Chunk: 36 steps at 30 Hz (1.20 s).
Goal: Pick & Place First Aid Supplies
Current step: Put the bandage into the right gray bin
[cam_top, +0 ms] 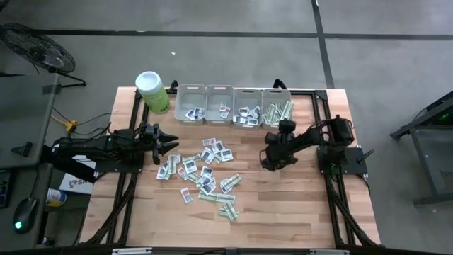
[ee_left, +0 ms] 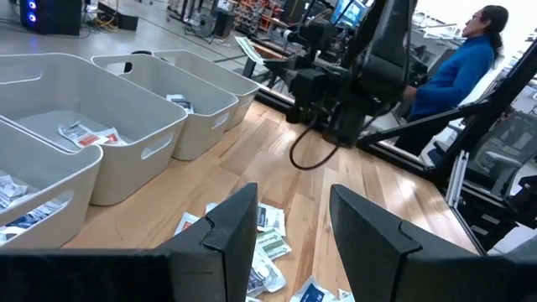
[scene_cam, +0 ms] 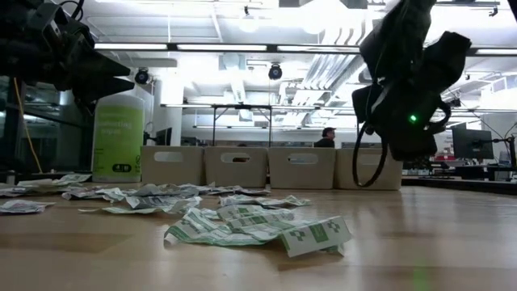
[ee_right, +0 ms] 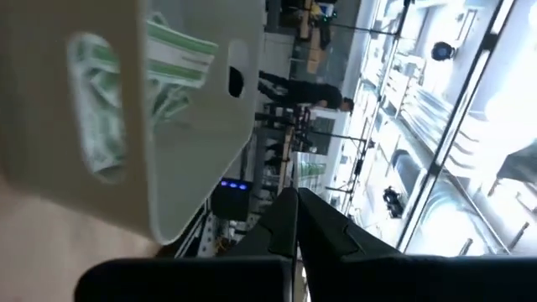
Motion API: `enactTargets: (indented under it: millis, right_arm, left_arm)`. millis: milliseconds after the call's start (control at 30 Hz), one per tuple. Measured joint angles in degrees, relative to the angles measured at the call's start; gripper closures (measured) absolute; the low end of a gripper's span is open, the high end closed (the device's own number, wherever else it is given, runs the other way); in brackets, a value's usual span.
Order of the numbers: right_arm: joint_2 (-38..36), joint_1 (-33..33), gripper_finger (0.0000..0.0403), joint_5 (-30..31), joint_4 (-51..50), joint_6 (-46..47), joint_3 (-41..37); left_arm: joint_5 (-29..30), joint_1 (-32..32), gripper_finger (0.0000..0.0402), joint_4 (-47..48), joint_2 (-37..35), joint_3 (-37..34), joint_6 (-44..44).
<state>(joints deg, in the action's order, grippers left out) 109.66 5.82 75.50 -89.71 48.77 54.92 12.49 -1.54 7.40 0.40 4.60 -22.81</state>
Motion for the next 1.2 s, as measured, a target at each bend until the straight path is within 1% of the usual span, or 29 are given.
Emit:
enactTargets:
  millis: [167,300,467,633,733,833,1000,1100,1200]
  right_arm:
    - [-4.09,-3.39,0.0403,1.14,4.74,-1.91,-1.50]
    - [-8.01,-5.27,0.0403,0.37,13.69,-7.06,-2.99]
    - [-12.21,-7.21,0.0403,-2.87,28.43,-17.28,-4.12]
    - [-14.44,-9.68,0.0403,-4.18,37.87,-27.05,-4.18]
    - [-14.55,-11.76,0.0403,-7.24,42.75,-35.69,-4.18]
    - [-14.55,-14.34,0.0403,-12.09,46.99,-45.79,-4.19]
    - [-14.55,-17.75,0.0403,-13.51,52.62,-58.11,-4.18]
    - [-14.55,-19.05,0.0403,-16.59,54.52,-63.62,-4.18]
    - [-14.55,-19.93,0.0403,-19.79,55.03,-66.64,-4.19]
  left_arm:
    - [0.00,0.01,0.0252,0.00,0.00,-0.01,0.00]
    - [0.00,0.00,0.0252,0.00,-0.02,-0.02,-0.02]
    - [0.00,0.02,0.0252,0.00,-0.01,-0.01,-0.02]
    - [0.00,0.02,0.0252,0.00,0.00,0.00,0.00]
    - [0.00,0.01,0.0252,0.00,0.00,-0.01,-0.02]
    - [0.00,0.02,0.0252,0.00,0.00,0.00,-0.01]
    - [0.00,0.02,0.0252,0.00,0.00,0.00,-0.02]
    - [0.00,0.00,0.0252,0.00,0.00,0.00,-0.02]
    - [0.00,0.02,0.0252,0.00,0.00,-0.02,0.00]
